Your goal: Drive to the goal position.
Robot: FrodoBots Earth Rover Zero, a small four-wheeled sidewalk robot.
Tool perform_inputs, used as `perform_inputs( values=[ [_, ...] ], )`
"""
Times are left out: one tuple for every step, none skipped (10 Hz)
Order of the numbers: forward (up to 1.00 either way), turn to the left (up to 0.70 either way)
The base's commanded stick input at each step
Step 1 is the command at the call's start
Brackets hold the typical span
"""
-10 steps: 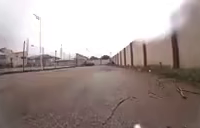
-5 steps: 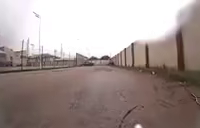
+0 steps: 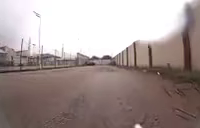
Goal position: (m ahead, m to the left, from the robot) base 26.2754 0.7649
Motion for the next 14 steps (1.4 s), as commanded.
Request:
perform_inputs(
  values=[
    [0.7, 0.02],
    [0.7, 0.02],
    [0.7, 0.02],
    [0.7, 0.02],
    [0.7, 0.02],
    [0.7, 0.02],
    [0.7, 0.02],
    [0.7, 0.02],
    [0.7, 0.02],
    [0.7, 0.02],
    [0.7, 0.02],
    [0.7, 0.02],
    [0.7, 0.02],
    [0.7, 0.02]
  ],
)
